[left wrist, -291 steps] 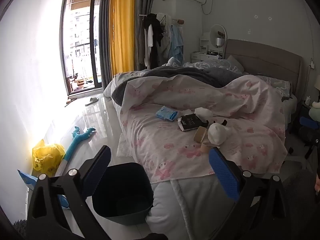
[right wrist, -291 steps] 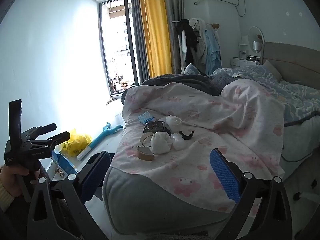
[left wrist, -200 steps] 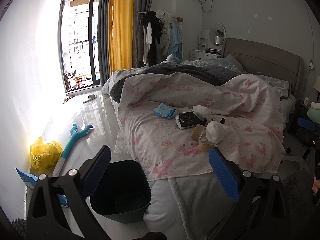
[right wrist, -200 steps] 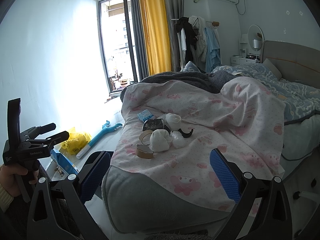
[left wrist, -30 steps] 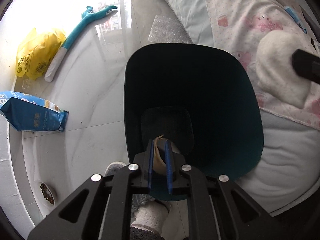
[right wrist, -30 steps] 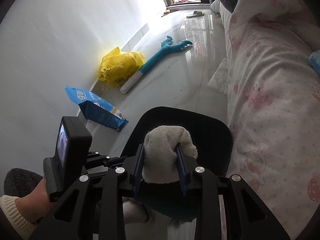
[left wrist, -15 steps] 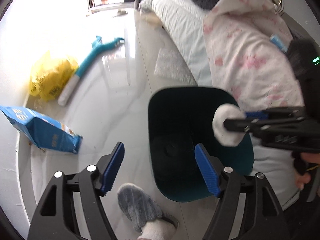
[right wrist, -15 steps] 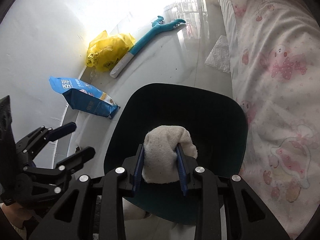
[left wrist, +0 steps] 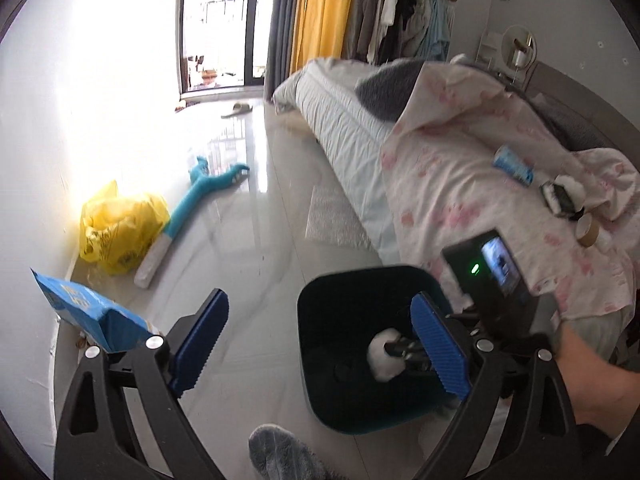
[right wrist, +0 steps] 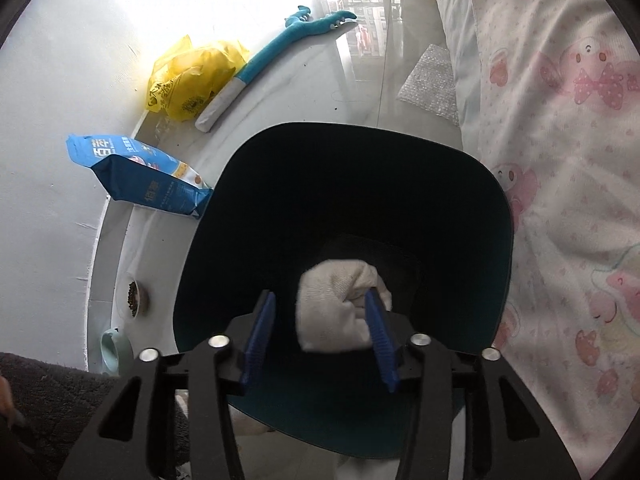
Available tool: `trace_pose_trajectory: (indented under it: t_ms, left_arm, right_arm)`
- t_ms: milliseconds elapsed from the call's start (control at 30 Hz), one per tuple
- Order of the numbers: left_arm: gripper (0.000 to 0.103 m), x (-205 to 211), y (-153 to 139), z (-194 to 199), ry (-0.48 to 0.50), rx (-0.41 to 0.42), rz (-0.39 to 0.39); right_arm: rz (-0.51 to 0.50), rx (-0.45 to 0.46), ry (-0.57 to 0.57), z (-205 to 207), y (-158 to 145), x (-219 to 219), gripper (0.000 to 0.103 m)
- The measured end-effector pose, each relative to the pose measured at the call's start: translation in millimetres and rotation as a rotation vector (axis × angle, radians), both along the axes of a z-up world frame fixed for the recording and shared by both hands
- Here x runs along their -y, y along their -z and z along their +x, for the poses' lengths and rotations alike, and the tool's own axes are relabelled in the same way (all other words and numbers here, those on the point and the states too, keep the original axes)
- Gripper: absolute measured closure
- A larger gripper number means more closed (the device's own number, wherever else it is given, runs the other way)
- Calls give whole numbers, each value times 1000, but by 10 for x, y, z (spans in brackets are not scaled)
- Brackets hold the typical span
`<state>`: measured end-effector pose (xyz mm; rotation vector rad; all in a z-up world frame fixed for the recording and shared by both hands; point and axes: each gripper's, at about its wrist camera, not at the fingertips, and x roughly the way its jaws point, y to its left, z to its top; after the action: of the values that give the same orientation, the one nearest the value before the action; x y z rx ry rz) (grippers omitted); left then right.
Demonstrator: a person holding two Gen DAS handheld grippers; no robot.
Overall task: Collect trash
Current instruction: 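Move both open tools back over the bed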
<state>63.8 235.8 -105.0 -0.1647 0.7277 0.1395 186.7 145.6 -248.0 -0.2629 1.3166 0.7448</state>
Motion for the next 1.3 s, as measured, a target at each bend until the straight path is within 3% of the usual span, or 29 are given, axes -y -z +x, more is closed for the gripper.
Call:
trace_pose_trajectory:
  t_ms: [200,567,933,1300]
  left_arm:
    - [8,107,-366,-26,-4,95,25]
    - [5,289,-782,12,-38,205,-19]
    - [5,768,-1024,161,68,231,-20]
    - [5,1335,-1045,367,209,244,-89]
  right_arm:
    - [19,67,-33,-95,-268,106,43]
    - [215,254,-92,-287,-1021,435,32]
    - [354,461,-40,-224,-1702,1124,24]
    - [383,581,63,-49,-2011,1878,22]
